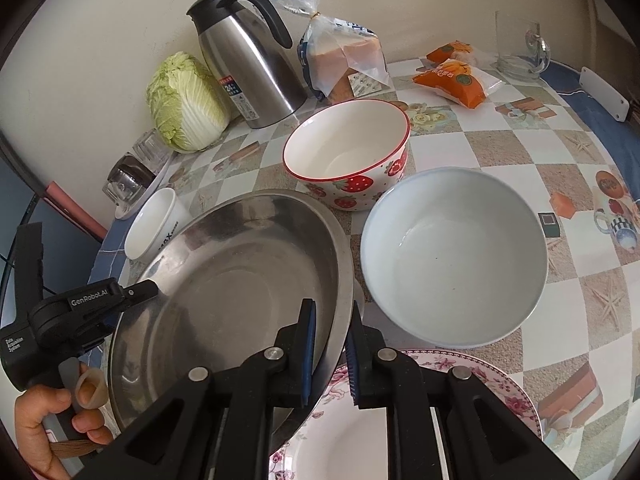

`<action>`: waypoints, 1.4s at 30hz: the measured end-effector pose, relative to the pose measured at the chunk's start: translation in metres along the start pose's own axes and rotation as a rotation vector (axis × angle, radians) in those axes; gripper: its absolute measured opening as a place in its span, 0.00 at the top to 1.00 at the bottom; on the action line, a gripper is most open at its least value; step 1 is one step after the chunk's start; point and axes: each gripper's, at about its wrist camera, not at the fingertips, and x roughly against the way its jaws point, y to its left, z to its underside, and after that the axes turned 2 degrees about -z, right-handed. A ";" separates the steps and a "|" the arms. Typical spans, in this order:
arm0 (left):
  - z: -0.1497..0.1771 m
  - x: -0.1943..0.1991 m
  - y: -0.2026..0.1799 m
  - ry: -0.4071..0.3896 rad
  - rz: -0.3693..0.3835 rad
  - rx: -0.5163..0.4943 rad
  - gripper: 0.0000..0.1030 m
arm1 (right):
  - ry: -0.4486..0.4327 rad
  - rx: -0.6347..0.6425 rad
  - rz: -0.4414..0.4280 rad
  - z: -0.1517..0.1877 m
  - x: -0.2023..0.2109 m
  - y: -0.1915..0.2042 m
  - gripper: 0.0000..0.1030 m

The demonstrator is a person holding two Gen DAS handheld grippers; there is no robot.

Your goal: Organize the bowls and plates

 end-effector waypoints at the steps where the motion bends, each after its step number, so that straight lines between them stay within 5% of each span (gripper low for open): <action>1: 0.000 -0.001 -0.001 0.001 0.002 -0.003 0.66 | 0.001 0.001 0.005 0.000 -0.001 -0.001 0.84; 42: -0.003 -0.017 -0.011 0.000 -0.007 -0.074 0.56 | 0.009 0.058 0.126 0.001 -0.017 0.006 0.84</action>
